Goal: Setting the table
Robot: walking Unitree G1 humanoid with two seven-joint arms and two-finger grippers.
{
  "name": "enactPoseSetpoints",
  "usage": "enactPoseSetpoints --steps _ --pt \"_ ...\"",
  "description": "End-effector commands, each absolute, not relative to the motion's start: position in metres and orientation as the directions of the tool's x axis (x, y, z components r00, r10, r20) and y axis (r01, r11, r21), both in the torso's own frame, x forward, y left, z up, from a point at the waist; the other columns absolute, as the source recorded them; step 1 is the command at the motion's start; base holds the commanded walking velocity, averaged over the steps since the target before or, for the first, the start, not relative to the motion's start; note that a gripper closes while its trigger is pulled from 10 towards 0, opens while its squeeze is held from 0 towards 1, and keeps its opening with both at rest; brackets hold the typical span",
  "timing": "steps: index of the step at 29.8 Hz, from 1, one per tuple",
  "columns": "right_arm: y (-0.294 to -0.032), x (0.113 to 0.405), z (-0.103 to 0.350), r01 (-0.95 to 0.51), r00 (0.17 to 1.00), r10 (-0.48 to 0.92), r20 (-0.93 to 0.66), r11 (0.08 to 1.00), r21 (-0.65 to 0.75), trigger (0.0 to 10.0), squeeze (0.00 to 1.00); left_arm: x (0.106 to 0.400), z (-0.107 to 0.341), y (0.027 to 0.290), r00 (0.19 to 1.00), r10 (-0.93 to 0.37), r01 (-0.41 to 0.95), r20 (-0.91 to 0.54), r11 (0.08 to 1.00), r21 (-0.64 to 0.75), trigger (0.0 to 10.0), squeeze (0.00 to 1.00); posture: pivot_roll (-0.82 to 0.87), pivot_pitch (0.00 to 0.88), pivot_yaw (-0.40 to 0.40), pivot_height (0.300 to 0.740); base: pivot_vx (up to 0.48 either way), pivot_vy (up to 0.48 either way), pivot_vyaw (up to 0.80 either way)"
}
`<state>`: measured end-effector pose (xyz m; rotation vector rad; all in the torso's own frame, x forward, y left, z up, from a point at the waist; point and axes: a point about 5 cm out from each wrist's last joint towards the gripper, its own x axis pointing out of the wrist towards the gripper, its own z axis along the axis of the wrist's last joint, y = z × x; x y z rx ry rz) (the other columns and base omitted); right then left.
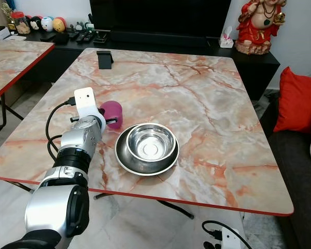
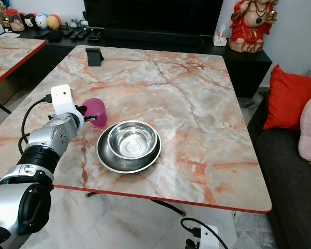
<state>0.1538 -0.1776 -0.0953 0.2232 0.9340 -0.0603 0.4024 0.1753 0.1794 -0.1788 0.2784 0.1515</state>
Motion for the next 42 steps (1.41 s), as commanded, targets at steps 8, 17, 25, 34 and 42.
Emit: enactPoseSetpoints --steps 8,17,25,34,42 --pt "-0.178 0.150 -0.097 0.156 0.582 0.045 -0.812 0.974 0.165 10.0 0.00 0.400 0.175 0.176 0.942 0.133 -0.186 -0.308 0.971 -0.149 10.0 0.39 0.07 0.000 -0.037 0.740 0.000 0.000 0.00" --pt "-0.178 0.151 -0.097 0.157 0.582 0.045 -0.812 0.973 0.167 10.0 0.00 0.399 0.173 0.175 0.939 0.135 -0.188 -0.316 0.972 -0.144 10.0 0.40 0.07 0.000 -0.037 0.740 0.000 0.000 0.00" --pt "-0.178 0.151 -0.097 0.155 0.582 0.047 -0.812 0.974 0.167 10.0 0.00 0.400 0.175 0.175 0.943 0.137 -0.192 -0.304 0.969 -0.157 10.0 1.00 0.07 0.000 -0.041 0.740 0.000 0.000 0.00" --pt "-0.178 0.151 -0.097 0.152 0.582 0.048 -0.812 0.974 0.166 10.0 0.00 0.400 0.178 0.173 0.948 0.134 -0.187 -0.288 0.968 -0.167 10.0 0.00 0.07 0.000 -0.044 0.740 0.000 0.000 0.00" --pt "-0.178 0.150 -0.097 0.151 0.581 0.047 -0.813 0.975 0.165 10.0 0.00 0.402 0.186 0.172 0.959 0.151 -0.200 -0.241 0.960 -0.193 10.0 0.00 0.07 0.000 -0.044 0.740 0.000 0.000 0.00"
